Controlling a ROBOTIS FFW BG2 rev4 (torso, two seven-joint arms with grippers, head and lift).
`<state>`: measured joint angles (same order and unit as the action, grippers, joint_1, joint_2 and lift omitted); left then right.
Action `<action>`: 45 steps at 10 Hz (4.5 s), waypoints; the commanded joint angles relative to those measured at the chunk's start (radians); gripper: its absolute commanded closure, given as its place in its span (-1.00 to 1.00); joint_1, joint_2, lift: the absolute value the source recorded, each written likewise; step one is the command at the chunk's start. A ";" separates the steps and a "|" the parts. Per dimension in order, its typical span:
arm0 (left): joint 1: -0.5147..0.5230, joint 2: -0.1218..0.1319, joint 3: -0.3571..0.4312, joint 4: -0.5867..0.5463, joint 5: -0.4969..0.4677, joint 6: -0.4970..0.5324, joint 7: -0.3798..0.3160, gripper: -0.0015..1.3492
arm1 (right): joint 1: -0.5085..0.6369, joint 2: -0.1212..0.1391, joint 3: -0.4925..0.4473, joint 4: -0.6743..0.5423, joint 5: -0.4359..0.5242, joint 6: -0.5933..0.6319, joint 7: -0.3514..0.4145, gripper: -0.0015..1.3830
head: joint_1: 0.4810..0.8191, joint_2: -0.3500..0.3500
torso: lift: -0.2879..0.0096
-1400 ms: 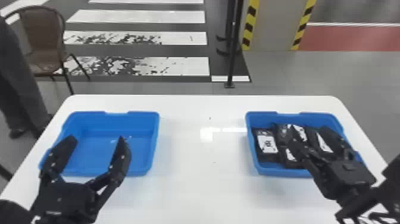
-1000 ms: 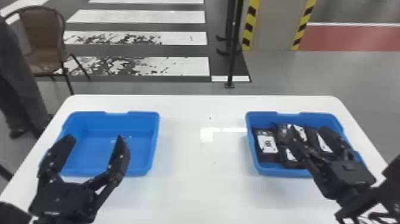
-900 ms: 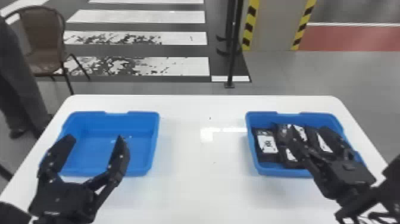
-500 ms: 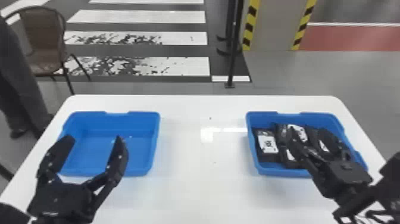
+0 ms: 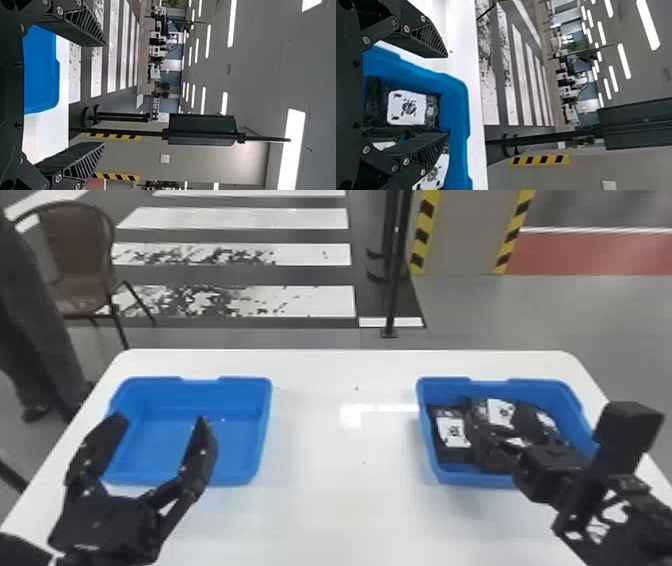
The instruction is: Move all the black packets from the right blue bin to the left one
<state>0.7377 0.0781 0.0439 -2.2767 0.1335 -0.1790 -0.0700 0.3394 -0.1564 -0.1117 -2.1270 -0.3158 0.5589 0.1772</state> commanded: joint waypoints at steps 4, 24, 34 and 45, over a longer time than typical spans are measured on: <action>-0.009 -0.003 0.000 0.018 0.002 -0.015 -0.004 -0.77 | -0.187 -0.025 -0.024 0.148 0.067 0.229 0.022 -0.49 | 0.27 -0.10 | -0.01; -0.028 0.000 -0.012 0.057 0.022 -0.052 -0.016 -0.77 | -0.339 -0.042 0.126 0.327 -0.007 0.263 0.054 0.68 | 0.27 0.14 | -0.01; -0.139 -0.012 0.064 0.042 0.210 0.285 -0.214 -0.77 | -0.227 -0.078 0.526 0.405 -0.364 -0.743 0.212 0.71 | 0.27 0.34 | -0.01; -0.213 0.006 0.066 -0.157 0.371 0.633 -0.254 -0.74 | -0.342 -0.134 0.869 0.459 -0.454 -0.743 0.196 0.71 | 0.27 0.95 | -0.01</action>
<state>0.5266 0.0841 0.1072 -2.4334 0.5107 0.4526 -0.3242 0.0012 -0.2880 0.7463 -1.6678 -0.7632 -0.1841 0.3727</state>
